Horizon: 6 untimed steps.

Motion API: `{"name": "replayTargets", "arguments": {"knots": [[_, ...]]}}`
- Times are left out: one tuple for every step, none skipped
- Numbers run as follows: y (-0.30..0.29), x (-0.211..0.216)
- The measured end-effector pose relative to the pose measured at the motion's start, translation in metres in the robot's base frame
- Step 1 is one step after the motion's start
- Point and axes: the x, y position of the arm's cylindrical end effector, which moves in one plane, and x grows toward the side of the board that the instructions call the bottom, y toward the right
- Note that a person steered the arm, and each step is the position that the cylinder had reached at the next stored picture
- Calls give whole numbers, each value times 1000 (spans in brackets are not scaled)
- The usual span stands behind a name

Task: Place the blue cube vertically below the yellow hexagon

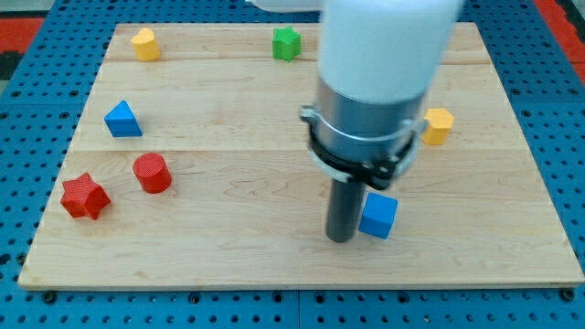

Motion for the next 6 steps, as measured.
{"name": "replayTargets", "arguments": {"knots": [[8,-18],[73,-9],[68,-21],[11,-99],[-110,-138],[-230,-137]]}}
